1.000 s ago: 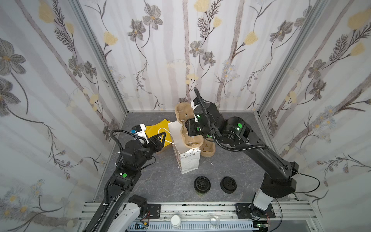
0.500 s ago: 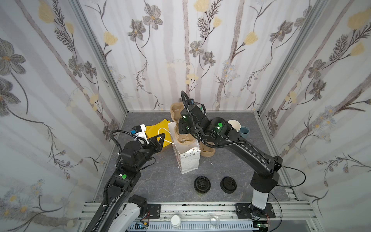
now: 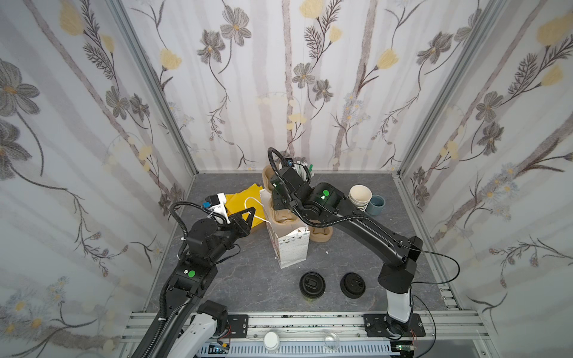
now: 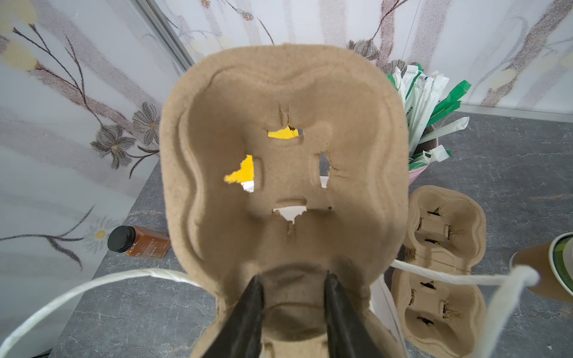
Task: Pack the takeout coffee
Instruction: 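Carry the cup carrier over the paper bag opening with the right gripper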
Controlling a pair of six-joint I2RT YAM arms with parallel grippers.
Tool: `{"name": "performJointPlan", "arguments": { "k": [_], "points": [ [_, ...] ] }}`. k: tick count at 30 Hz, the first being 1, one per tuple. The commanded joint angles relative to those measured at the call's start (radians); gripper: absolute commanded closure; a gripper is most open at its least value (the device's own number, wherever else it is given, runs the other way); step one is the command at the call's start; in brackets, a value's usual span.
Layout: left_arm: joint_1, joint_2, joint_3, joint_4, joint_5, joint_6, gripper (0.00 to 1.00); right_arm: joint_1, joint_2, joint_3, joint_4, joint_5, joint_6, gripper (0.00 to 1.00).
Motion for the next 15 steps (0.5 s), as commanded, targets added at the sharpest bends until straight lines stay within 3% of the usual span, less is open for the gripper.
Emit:
{"name": "performJointPlan", "arguments": {
  "k": [1,15],
  "points": [
    [0.001,-0.005,-0.003,0.041,0.017,-0.004,0.9,0.002,0.019,0.005,-0.002,0.013,0.004,0.67],
    [0.001,-0.018,-0.01,0.041,0.028,-0.007,0.78,0.013,0.016,0.005,-0.098,-0.013,0.03,0.67]
  ]
}}
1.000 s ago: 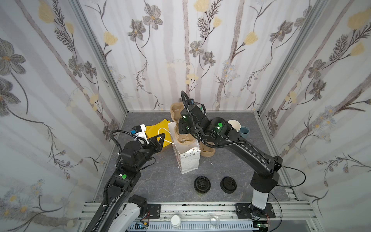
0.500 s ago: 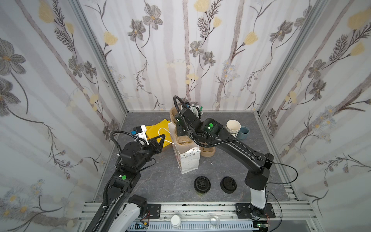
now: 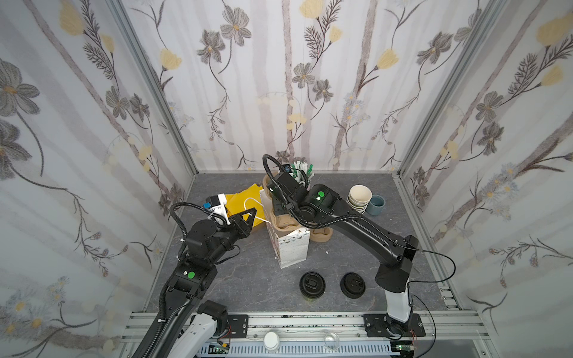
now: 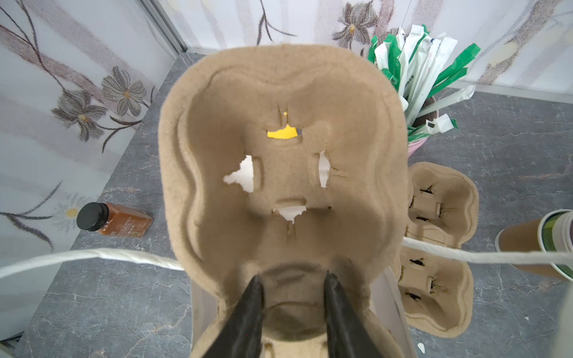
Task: Pack the takeout coffee
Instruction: 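Carry the cup carrier over the paper bag opening with the right gripper, then lower the carrier into the bag with the right gripper while the left holds the bag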
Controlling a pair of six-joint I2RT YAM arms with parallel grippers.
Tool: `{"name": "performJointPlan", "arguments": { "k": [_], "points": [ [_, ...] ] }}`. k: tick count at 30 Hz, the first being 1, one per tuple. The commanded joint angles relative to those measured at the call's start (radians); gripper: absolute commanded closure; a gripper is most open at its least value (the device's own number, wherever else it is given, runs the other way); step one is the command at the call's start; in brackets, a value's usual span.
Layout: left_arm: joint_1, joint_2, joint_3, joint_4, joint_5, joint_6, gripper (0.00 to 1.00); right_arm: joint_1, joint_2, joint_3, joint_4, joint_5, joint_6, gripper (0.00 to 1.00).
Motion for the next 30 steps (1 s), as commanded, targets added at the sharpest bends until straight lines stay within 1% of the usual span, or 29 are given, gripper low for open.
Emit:
{"name": "performJointPlan", "arguments": {
  "k": [1,3,6,8,11,14,21,26,30],
  "points": [
    [0.001,-0.006,-0.002,0.041,0.012,-0.006,0.75,0.004,0.002,0.005,-0.009,-0.008,0.015,0.67],
    [0.001,-0.012,-0.002,0.041,0.013,-0.002,0.65,0.003,0.003,0.005,-0.01,-0.02,0.015,0.67],
    [0.001,-0.018,0.0,0.039,0.004,0.006,0.56,0.003,0.006,0.005,-0.015,-0.029,0.015,0.67],
    [0.001,-0.022,0.0,0.038,-0.01,0.01,0.52,0.003,0.007,0.005,-0.018,-0.04,0.016,0.67],
    [0.001,-0.023,-0.002,0.036,-0.032,0.015,0.49,0.006,0.011,0.005,-0.032,-0.046,0.03,0.67],
    [0.001,-0.009,-0.002,0.038,-0.032,0.015,0.5,0.011,0.021,0.005,-0.042,-0.045,0.043,0.68],
    [0.001,-0.001,0.013,0.038,-0.014,0.033,0.67,0.012,0.027,0.004,-0.054,-0.034,0.051,0.67],
    [0.001,-0.009,0.008,0.038,0.012,0.026,0.83,0.011,0.022,0.005,-0.065,-0.011,0.05,0.67],
    [0.001,-0.02,0.0,0.037,0.033,0.016,0.93,0.006,0.019,0.005,-0.064,0.01,0.053,0.67]
  ]
}}
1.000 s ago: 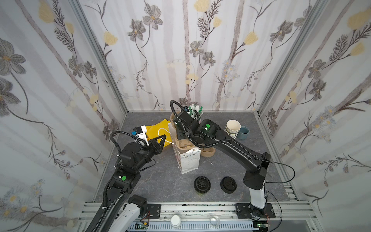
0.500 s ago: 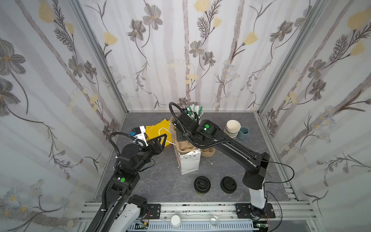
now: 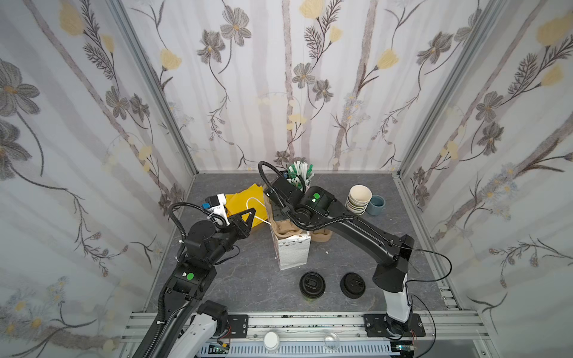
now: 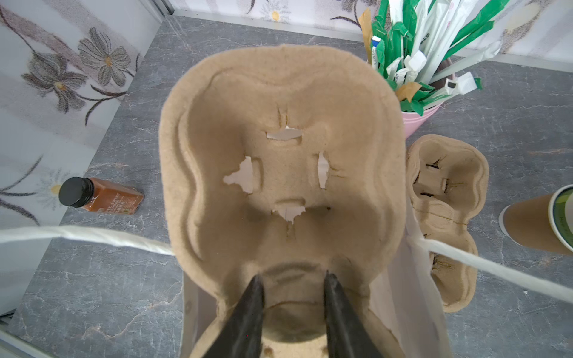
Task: Pack the takeout coffee
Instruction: 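Lower the carrier into the bag with the right gripper while the left holds the bag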
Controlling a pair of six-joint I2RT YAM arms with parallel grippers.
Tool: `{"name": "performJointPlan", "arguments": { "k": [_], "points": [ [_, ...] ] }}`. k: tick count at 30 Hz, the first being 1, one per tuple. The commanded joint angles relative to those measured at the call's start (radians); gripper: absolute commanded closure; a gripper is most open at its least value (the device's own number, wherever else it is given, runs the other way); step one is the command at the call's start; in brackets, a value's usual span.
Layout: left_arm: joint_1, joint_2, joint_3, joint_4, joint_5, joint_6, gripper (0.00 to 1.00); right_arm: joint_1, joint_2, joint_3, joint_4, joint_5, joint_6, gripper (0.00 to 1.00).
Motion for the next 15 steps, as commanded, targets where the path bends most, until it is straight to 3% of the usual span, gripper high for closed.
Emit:
{"name": "performJointPlan", "arguments": {
  "k": [1,7,15],
  "points": [
    [0.001,-0.009,-0.006,0.038,0.029,-0.008,0.95,-0.002,-0.004,0.005,0.006,0.041,0.014,0.67],
    [0.001,-0.017,-0.009,0.037,0.04,-0.03,1.0,-0.008,-0.005,0.005,0.043,0.028,0.018,0.67],
    [-0.002,-0.026,-0.014,0.038,0.069,-0.077,1.0,-0.001,0.012,0.005,0.028,0.001,0.025,0.67]
  ]
}}
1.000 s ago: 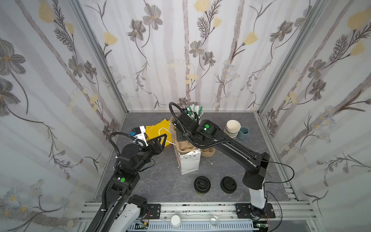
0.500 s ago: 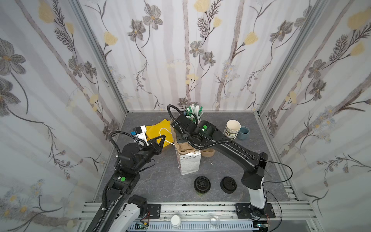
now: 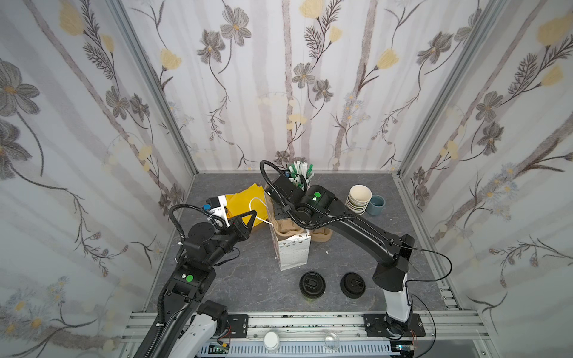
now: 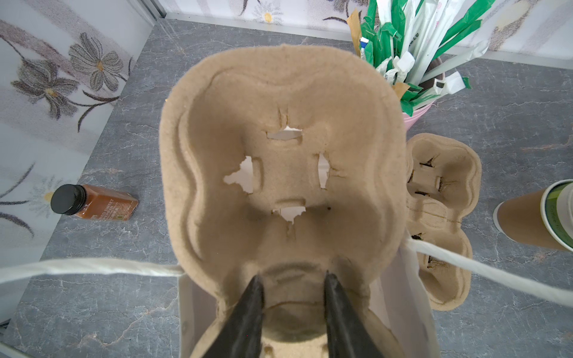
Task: Pack the takeout coffee
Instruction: 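Lower the carrier into the bag with the right gripper while the left holds the bag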
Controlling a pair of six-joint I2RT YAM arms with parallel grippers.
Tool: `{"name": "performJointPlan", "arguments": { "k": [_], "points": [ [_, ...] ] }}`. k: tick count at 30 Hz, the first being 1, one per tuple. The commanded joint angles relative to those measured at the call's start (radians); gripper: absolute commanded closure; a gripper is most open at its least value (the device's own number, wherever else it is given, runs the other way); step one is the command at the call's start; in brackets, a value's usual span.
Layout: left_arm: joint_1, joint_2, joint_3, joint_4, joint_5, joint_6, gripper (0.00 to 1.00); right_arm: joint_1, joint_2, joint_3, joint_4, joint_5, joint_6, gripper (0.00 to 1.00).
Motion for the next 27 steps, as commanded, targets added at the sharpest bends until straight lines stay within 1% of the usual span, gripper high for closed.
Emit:
{"name": "performJointPlan", "arguments": {
  "k": [1,13,15,17,19,20,24,27],
  "points": [
    [-0.002,-0.014,-0.004,0.038,0.02,-0.036,1.0,0.006,0.01,0.005,0.023,-0.005,0.011,0.67],
    [-0.039,-0.093,-0.035,0.044,0.012,-0.079,1.0,0.013,-0.013,0.005,-0.063,-0.05,0.031,0.67],
    [-0.05,-0.106,-0.046,0.049,0.005,-0.079,0.9,0.018,-0.016,0.005,-0.076,-0.061,0.033,0.67],
    [-0.056,-0.116,-0.054,0.051,0.002,-0.074,0.74,0.024,-0.017,0.005,-0.086,-0.07,0.036,0.67],
    [-0.058,-0.122,-0.059,0.051,-0.001,-0.069,0.64,0.028,-0.017,0.005,-0.1,-0.073,0.04,0.67],
    [-0.058,-0.123,-0.06,0.051,-0.003,-0.065,0.61,0.03,-0.017,0.005,-0.106,-0.074,0.043,0.67],
    [-0.058,-0.126,-0.06,0.052,-0.017,-0.046,0.52,0.034,-0.021,0.005,-0.129,-0.074,0.06,0.67],
    [-0.058,-0.123,-0.06,0.054,-0.033,-0.033,0.51,0.037,-0.021,0.005,-0.15,-0.078,0.076,0.67]
  ]
}}
